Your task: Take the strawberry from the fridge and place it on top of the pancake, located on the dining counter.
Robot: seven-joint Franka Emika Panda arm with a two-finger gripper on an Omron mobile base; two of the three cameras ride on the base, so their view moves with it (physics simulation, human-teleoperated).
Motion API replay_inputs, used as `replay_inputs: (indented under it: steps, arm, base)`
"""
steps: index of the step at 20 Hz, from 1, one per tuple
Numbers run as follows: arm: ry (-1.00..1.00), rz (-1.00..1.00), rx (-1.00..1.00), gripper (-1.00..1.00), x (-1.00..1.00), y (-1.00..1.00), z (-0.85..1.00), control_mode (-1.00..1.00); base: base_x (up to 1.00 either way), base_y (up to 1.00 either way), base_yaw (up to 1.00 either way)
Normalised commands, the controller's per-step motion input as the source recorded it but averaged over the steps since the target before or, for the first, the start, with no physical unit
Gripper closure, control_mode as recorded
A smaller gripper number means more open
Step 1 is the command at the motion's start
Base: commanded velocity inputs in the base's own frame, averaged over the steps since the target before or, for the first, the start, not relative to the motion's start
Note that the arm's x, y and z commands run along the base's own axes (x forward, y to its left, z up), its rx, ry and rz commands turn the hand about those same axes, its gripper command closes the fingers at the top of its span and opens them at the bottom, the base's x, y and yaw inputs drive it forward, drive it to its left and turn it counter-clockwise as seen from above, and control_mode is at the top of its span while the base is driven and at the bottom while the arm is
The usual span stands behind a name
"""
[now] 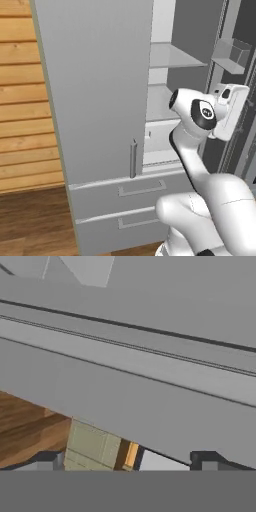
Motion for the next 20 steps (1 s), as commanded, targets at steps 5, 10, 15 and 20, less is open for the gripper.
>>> replay_inputs:
  steps: [5,10,15,20]
  arm:
    - [0.00,0.18,0.00,-1.00,0.85,-0.28,0.00,-1.00]
    - [0.00,0.12,0.00,-1.00,0.34,-0.54,0.00,-1.00]
    - [-0.01,0.04,0.02,-1.00,0.00,-0.76,0.00,-1.00]
    - [-0.02,0.04,0.02,-1.00,0.00,-0.55,0.00,-1.00]
  base:
    - [0.00,0.00,0.00]
    - [0.00,0.00,0.00]
    - [0.00,0.00,0.00]
    - [0.00,0.00,0.00]
